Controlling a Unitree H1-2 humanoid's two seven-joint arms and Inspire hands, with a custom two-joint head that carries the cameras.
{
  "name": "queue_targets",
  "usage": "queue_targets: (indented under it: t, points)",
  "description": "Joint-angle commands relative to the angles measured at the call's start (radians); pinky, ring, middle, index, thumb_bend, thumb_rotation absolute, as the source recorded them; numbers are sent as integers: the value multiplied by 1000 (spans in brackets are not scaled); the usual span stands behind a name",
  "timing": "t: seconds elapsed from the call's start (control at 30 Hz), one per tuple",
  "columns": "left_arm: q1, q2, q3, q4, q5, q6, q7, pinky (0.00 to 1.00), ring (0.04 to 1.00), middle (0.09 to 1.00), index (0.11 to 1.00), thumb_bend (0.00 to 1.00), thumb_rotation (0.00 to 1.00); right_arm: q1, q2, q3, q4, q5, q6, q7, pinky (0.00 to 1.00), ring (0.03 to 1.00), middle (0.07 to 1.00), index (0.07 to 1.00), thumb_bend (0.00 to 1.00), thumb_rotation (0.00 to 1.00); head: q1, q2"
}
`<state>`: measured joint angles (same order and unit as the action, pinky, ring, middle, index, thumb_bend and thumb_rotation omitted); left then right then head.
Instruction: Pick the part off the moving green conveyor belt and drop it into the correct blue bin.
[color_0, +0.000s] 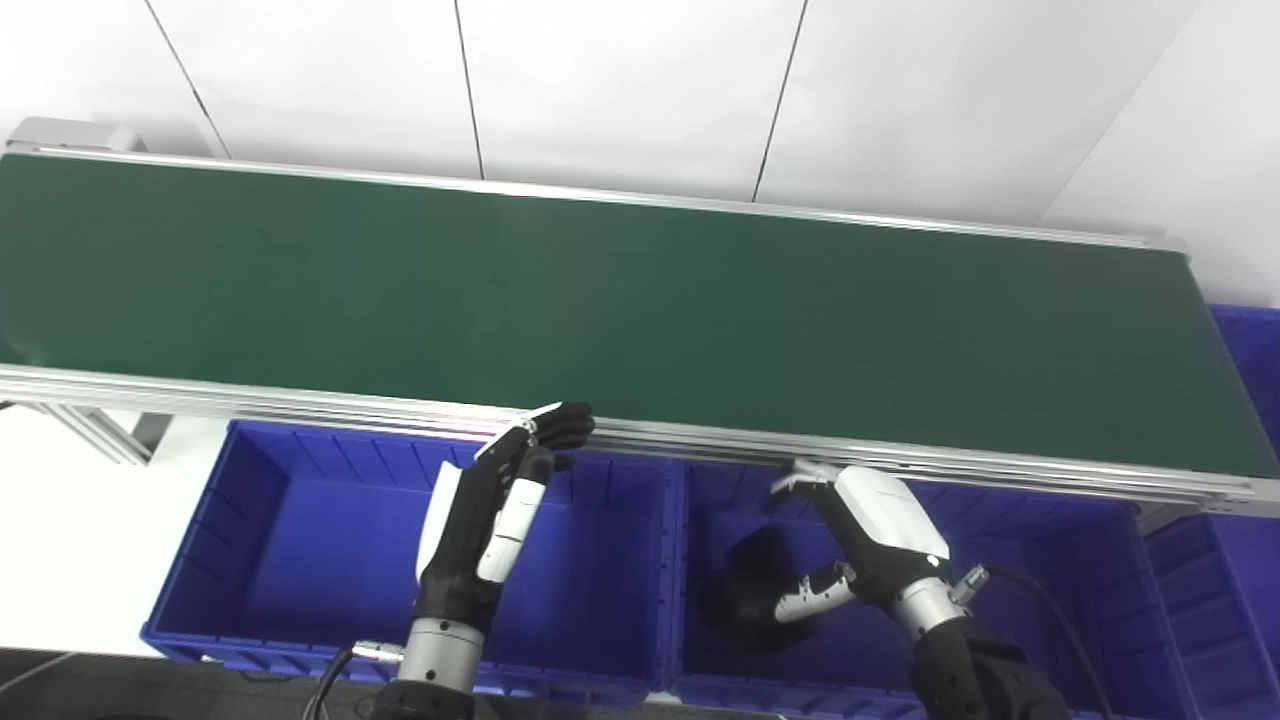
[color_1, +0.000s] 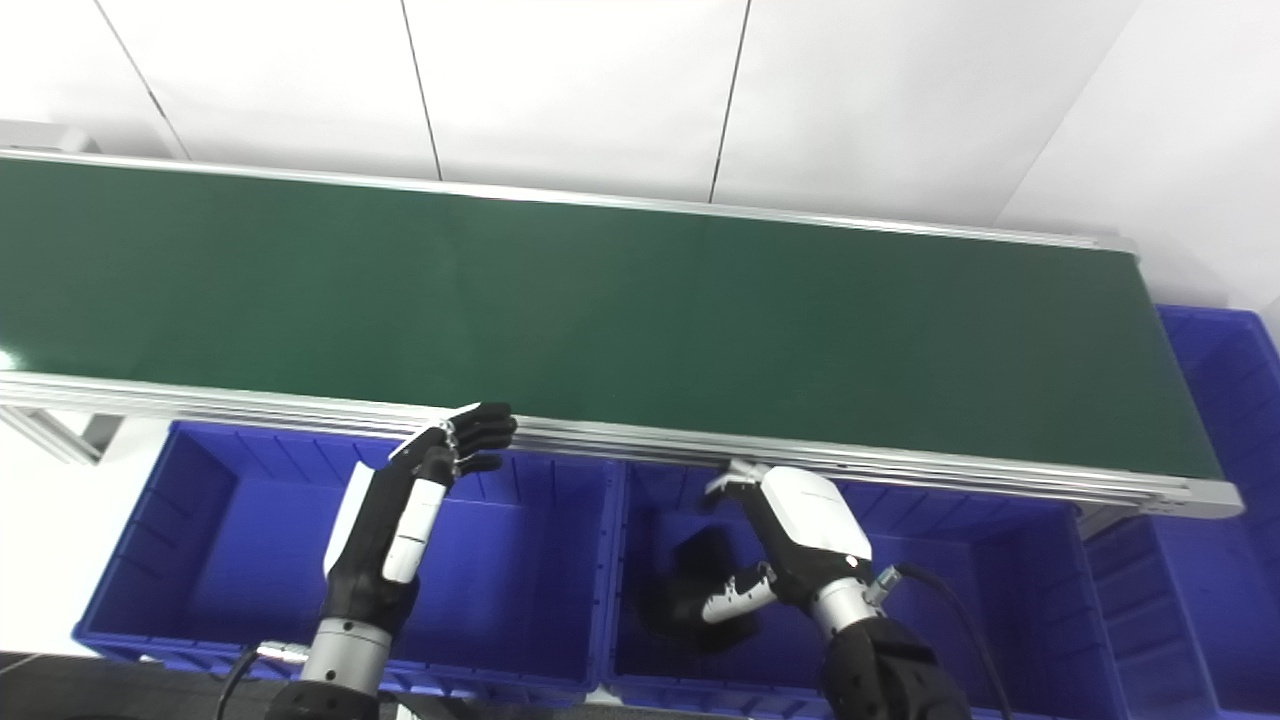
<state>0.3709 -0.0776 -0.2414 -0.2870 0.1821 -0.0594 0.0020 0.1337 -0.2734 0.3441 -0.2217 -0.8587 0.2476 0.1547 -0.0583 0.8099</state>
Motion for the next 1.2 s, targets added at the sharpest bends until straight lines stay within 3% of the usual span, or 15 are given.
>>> queue_targets:
  t: [0.0, 0.27, 0.33, 0.5, 0.53, 0.57, 0.6, 0.8, 0.87, 1.03, 1.17]
  points:
    - [-1, 7, -1, -20, -16, -39, -5, 716, 760, 747, 738, 637, 1000, 14, 13, -14, -65, -6, -85, -109, 979, 999, 999, 993, 853, 243, 0, -7]
    - [13, 28, 6, -10, -20, -66, -6, 743, 777, 765, 756, 662, 1000, 108, 70, -42, -121, 75, -209, -277, 1000, 1000, 1000, 1000, 854, 338, 1, -52]
    - [17, 34, 7, -3, -21, -73, -7, 759, 788, 775, 765, 681, 1000, 133, 79, -45, -142, 109, -219, -274, 986, 1000, 1000, 1000, 854, 373, 3, -67]
    - [19, 53, 10, 24, -26, -113, -12, 771, 803, 794, 780, 706, 996, 197, 119, -53, -178, 235, -203, -237, 836, 991, 1000, 1000, 873, 413, 14, -122]
    - [16, 58, 9, 31, -33, -124, -16, 788, 814, 804, 788, 703, 992, 209, 129, -55, -183, 267, -203, -231, 852, 992, 1000, 1000, 882, 424, 14, -122]
    - [11, 63, 9, 46, -30, -142, -15, 794, 818, 808, 791, 701, 990, 225, 137, -55, -185, 311, -208, -222, 858, 992, 1000, 1000, 884, 428, 18, -166]
    - [7, 67, 10, 61, -22, -160, -10, 792, 816, 807, 790, 704, 988, 240, 144, -54, -187, 352, -212, -211, 878, 991, 1000, 1000, 882, 427, 20, -179]
    - [-1, 68, 13, 110, -22, -226, -3, 774, 810, 807, 793, 687, 970, 281, 166, -65, -188, 524, -226, -163, 919, 985, 1000, 1000, 891, 343, 15, -225]
    - [-1, 68, 13, 122, -25, -240, -3, 782, 818, 814, 798, 690, 954, 289, 170, -73, -183, 588, -237, -151, 979, 997, 1000, 1000, 896, 297, 12, -232]
    - [-9, 81, 3, 161, -45, -291, -25, 796, 845, 848, 833, 649, 836, 297, 163, -93, -143, 738, -346, -123, 975, 967, 973, 1000, 938, 293, 18, -251]
    - [-13, 87, -1, 177, -22, -322, -28, 779, 834, 847, 832, 670, 796, 300, 160, -111, -121, 786, -409, -113, 964, 952, 954, 995, 961, 313, 17, -244]
